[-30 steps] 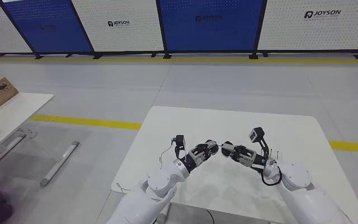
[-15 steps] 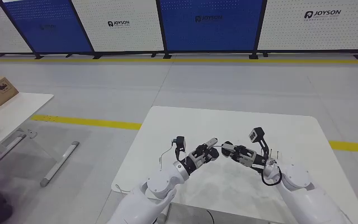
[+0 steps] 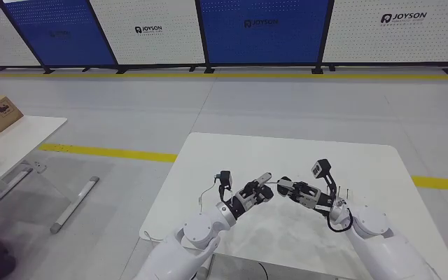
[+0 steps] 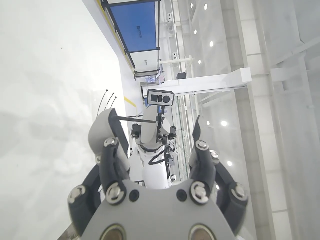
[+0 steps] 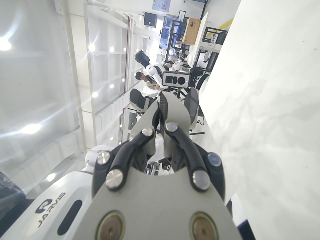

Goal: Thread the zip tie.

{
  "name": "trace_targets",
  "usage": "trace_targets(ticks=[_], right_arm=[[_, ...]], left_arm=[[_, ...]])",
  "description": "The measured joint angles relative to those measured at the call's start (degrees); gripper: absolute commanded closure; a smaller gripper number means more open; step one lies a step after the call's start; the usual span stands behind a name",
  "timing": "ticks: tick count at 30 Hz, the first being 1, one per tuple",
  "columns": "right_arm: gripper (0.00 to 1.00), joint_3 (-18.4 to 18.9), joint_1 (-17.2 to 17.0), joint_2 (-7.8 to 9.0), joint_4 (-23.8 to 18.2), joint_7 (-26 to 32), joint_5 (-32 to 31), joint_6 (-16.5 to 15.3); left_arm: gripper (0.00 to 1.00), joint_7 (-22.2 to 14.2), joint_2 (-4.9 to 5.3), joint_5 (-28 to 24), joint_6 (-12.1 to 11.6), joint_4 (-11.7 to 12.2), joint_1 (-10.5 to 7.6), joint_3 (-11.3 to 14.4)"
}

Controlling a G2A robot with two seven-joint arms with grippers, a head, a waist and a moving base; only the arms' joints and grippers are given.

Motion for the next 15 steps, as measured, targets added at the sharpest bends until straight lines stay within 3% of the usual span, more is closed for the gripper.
trace_targets(ticks=[15], right_arm=[[1.00,0.0,0.0,0.00,0.0,0.0,0.0,0.0]], left_arm=[[1.00,0.1,-0.04,0.6,-0.4,0.1,-0.02,0.1]])
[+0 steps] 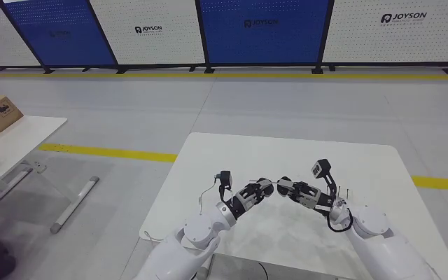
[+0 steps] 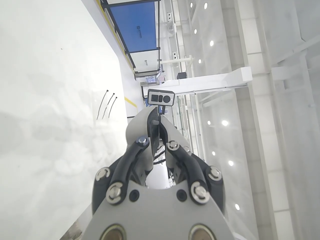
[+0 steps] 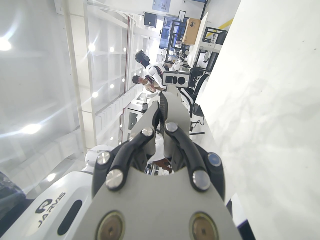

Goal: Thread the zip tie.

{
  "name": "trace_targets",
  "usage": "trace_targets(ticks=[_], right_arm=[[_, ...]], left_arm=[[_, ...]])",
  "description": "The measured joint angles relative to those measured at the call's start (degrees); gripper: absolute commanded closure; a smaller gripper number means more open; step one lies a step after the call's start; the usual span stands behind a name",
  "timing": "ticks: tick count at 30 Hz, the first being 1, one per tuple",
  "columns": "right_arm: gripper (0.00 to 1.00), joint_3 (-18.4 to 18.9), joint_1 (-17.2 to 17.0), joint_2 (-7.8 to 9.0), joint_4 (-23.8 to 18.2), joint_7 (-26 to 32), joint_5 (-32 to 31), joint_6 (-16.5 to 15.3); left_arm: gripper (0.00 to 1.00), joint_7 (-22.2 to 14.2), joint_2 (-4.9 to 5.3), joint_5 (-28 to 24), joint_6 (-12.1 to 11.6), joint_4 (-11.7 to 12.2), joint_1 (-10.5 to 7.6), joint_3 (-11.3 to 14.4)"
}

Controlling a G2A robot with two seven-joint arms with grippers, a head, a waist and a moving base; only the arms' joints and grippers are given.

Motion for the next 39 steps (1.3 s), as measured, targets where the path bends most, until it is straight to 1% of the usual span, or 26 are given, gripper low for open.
trace_targets(ticks=[4,5,6,7,8,13,17,22,25,27,37,39], right_arm=[[1.00,0.0,0.0,0.00,0.0,0.0,0.0,0.0],[0.84,0.0,-0.1,-0.01,-0.1,-0.1,0.0,0.0],[0.56,0.0,-0.3,-0.02,-0.4,-0.6,-0.3,0.2],[0.02,0.2,-0.6,-0.02,-0.9,-1.1,-0.7,0.6],[0.00,0.3,-0.8,-0.01,-1.2,-1.4,-1.1,0.9],[0.00,1.6,-1.6,0.12,-2.4,-1.3,-1.8,2.3],[0.00,3.3,-2.6,0.47,-2.6,-1.4,-2.2,3.2],[0.00,7.5,-5.3,1.48,-2.5,-1.3,-1.8,3.4],[0.00,10.0,-7.2,2.06,-3.3,-1.3,-1.5,3.9],[0.00,11.0,-7.9,2.28,-4.0,-1.3,-1.5,4.2],[0.00,11.1,-8.0,2.29,-4.0,-1.3,-1.4,4.2],[0.00,11.1,-8.0,2.29,-4.0,-1.3,-1.4,4.2]], left_arm=[[1.00,0.9,-0.02,1.3,-0.3,-0.2,0.08,0.1],[1.00,1.1,-0.04,1.5,-0.3,-0.2,0.11,0.2],[1.00,1.2,-0.06,1.6,-0.3,-0.2,0.12,0.3],[1.00,1.3,-0.08,1.6,-0.3,-0.2,0.11,0.4],[1.00,1.4,-0.10,1.7,-0.3,-0.2,0.11,0.5],[1.00,2.1,-0.15,1.8,-0.2,-0.4,0.28,0.5],[1.00,2.3,-0.08,1.0,0.2,-0.3,0.61,-0.3],[1.00,1.7,0.26,0.4,0.2,0.1,1.70,-2.0],[1.00,3.0,0.44,2.9,0.7,0.2,2.54,-2.3],[1.00,3.8,0.45,3.6,0.7,0.0,2.82,-2.3],[1.00,3.8,0.44,3.6,0.7,0.1,2.81,-2.2],[1.00,3.8,0.45,3.6,0.6,0.6,2.87,-2.4]])
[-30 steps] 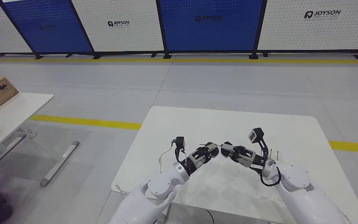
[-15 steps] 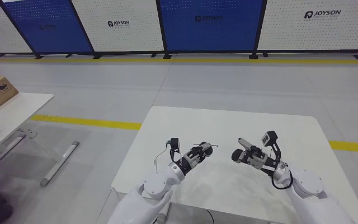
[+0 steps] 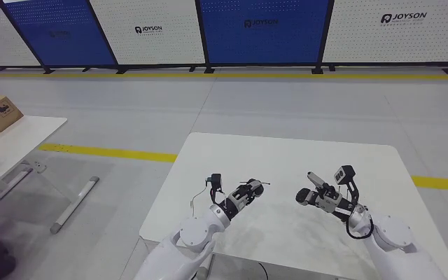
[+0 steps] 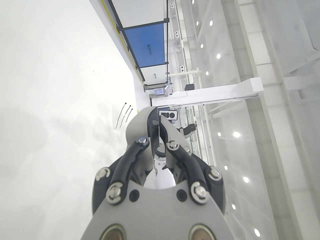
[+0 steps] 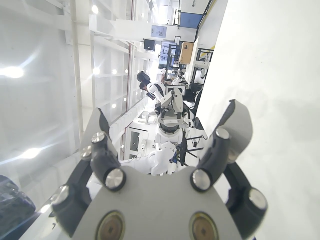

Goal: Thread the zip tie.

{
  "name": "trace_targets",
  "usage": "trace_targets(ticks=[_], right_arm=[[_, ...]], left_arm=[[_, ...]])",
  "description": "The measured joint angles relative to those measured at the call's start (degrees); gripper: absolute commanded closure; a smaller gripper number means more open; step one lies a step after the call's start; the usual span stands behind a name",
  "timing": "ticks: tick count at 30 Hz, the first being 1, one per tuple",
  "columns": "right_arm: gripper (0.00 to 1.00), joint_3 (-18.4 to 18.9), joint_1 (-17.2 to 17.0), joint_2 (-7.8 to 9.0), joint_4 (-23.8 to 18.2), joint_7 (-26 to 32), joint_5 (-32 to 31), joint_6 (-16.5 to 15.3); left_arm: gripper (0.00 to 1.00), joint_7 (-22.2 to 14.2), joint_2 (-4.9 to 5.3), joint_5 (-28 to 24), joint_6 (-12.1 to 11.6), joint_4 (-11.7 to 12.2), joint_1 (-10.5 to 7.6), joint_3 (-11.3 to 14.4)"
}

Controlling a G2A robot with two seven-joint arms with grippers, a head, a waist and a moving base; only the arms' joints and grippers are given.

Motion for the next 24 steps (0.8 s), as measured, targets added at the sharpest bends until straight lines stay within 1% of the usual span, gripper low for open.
trace_targets(ticks=[3,6,8,10,12,15,18,19,21,22,24], right_arm=[[0.00,0.0,0.0,0.00,0.0,0.0,0.0,0.0],[0.00,0.0,0.0,0.00,0.0,0.0,0.0,0.0],[0.00,0.0,0.0,0.00,0.0,0.0,0.0,0.0],[0.00,0.0,0.0,0.00,0.0,0.0,0.0,0.0],[0.00,0.0,0.0,0.00,0.0,0.0,0.0,0.0],[0.00,0.0,0.0,0.00,0.0,0.0,0.0,0.0],[0.00,0.0,0.0,0.00,0.0,0.0,0.0,0.0],[0.00,0.0,0.0,0.00,0.0,0.0,0.0,0.0],[0.00,0.0,0.0,0.00,0.0,0.0,0.0,0.0],[0.00,0.0,0.0,0.00,0.0,0.0,0.0,0.0],[0.00,0.0,0.0,0.00,0.0,0.0,0.0,0.0]], left_arm=[[1.00,-2.5,0.33,0.0,-1.2,1.5,0.41,-1.0],[1.00,-7.2,1.08,-0.1,-2.6,2.7,1.27,-3.6],[1.00,-9.3,1.44,-1.0,-3.2,3.2,1.69,-5.2],[1.00,-11.8,1.78,-2.3,-4.0,3.0,2.32,-6.6],[1.00,-13.9,2.06,-3.0,-4.8,2.0,3.06,-7.6],[1.00,-16.3,2.53,-3.1,-6.1,-1.4,4.94,-9.0],[1.00,-19.1,3.09,-4.0,-7.6,-6.2,7.57,-11.1],[1.00,-20.1,3.31,-4.8,-8.3,-8.3,8.86,-12.1],[1.00,-21.4,3.60,-6.3,-9.5,-11.4,10.85,-13.7],[1.00,-22.0,3.76,-7.4,-10.6,-13.5,12.22,-14.7],[1.00,-22.1,3.91,-8.8,-12.5,-16.3,14.23,-16.2]])
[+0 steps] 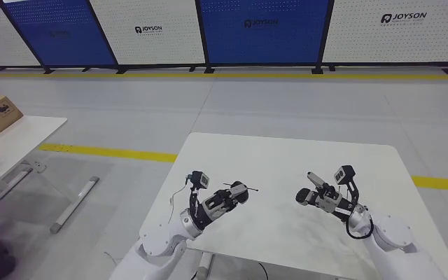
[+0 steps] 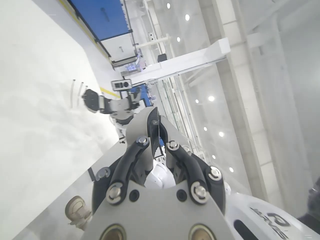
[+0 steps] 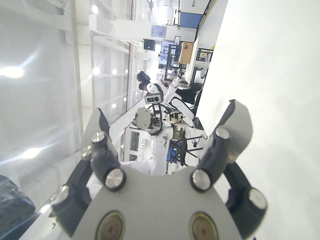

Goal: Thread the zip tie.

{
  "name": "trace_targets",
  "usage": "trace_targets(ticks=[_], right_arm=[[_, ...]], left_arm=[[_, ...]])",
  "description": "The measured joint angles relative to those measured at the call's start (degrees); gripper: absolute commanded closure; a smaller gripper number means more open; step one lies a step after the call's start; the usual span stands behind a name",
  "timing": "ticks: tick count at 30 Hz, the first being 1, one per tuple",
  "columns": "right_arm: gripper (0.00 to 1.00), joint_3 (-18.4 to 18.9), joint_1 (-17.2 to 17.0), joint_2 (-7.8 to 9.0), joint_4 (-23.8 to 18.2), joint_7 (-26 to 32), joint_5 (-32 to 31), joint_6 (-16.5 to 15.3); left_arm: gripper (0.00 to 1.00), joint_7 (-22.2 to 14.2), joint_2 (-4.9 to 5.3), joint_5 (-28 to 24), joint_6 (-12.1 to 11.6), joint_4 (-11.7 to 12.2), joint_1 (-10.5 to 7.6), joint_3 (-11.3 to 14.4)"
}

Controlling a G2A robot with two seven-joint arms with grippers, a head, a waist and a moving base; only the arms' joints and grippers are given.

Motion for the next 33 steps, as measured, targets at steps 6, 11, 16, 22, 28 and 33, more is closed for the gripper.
trace_targets(ticks=[6,11,16,22,28,33], right_arm=[[0.00,0.0,0.0,0.00,0.0,0.0,0.0,0.0],[0.00,0.0,0.0,0.00,0.0,0.0,0.0,0.0],[0.00,0.0,0.0,0.00,0.0,0.0,0.0,0.0],[0.00,0.0,0.0,0.00,0.0,0.0,0.0,0.0],[0.00,0.0,0.0,0.00,0.0,0.0,0.0,0.0],[0.00,0.0,0.0,0.00,0.0,0.0,0.0,0.0]], left_arm=[[1.00,0.5,-0.30,-5.2,-1.4,-9.7,4.90,-3.4],[1.00,-0.5,-1.06,-5.9,-1.4,-12.7,6.96,-5.5],[1.00,-0.4,-1.80,-3.7,-1.4,-12.5,7.40,-5.5],[1.00,3.2,-2.24,4.0,-0.2,-9.1,7.09,-3.4],[1.00,8.3,-2.57,10.1,5.7,-3.1,3.42,1.2],[1.00,9.5,-2.76,9.9,8.9,2.1,0.54,3.2]])
